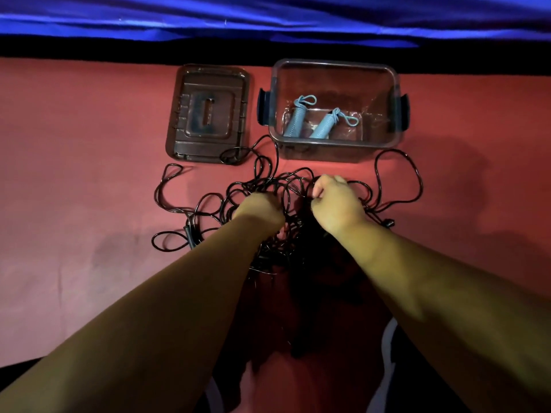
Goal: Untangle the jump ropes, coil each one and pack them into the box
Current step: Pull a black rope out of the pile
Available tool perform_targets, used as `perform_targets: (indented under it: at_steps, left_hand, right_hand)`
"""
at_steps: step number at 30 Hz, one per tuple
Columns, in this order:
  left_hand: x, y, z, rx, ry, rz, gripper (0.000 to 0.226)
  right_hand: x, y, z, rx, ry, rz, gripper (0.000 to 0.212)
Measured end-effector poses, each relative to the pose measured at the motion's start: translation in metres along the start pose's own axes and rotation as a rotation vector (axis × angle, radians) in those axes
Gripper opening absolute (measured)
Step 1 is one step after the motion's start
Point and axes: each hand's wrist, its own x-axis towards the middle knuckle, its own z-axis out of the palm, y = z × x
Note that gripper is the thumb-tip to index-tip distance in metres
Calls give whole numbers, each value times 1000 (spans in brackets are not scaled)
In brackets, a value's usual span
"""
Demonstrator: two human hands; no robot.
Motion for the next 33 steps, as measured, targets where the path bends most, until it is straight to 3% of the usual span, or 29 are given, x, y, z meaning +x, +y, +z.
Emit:
perform_targets:
  at_steps: [2, 6, 8, 11, 14, 17, 20, 24, 26, 33]
  left_hand:
    - [1, 0, -1, -147, -23, 22, 21]
    - [3, 1, -8, -685, -53, -41, 27]
    - [3, -3, -12, -791, 71, -106, 29]
    - [-2, -26, -20, -553, 380, -175, 37]
    - [-9, -59, -28, -345, 476, -348, 56]
    - [-14, -90, -32, -34, 305, -558, 63]
    - [-17, -116, -30, 48, 119, -569, 61]
    - [-19, -130, -27, 143, 81, -433, 55]
    - [-18, -131, -29, 191, 52, -430, 54]
    - [-10, -133, -45, -114, 46, -420, 44]
  right_hand:
    - [1, 9, -8, 6, 29, 25, 16]
    - [-2, 19, -12, 91, 86, 88, 4]
    - [-6, 10, -11, 139, 120, 70, 5]
    - [-12, -22, -3, 188, 82, 8, 7]
    - [-22, -57, 10, 252, -41, -18, 11]
    - [-32, -82, 25, 431, -183, 1, 21]
    - [-39, -97, 48, 574, -356, 51, 28]
    - [-37, -103, 76, 374, -486, 27, 65]
    - [-37, -109, 80, 227, -538, -9, 66]
    - [-38, -122, 86, 137, -577, -17, 61]
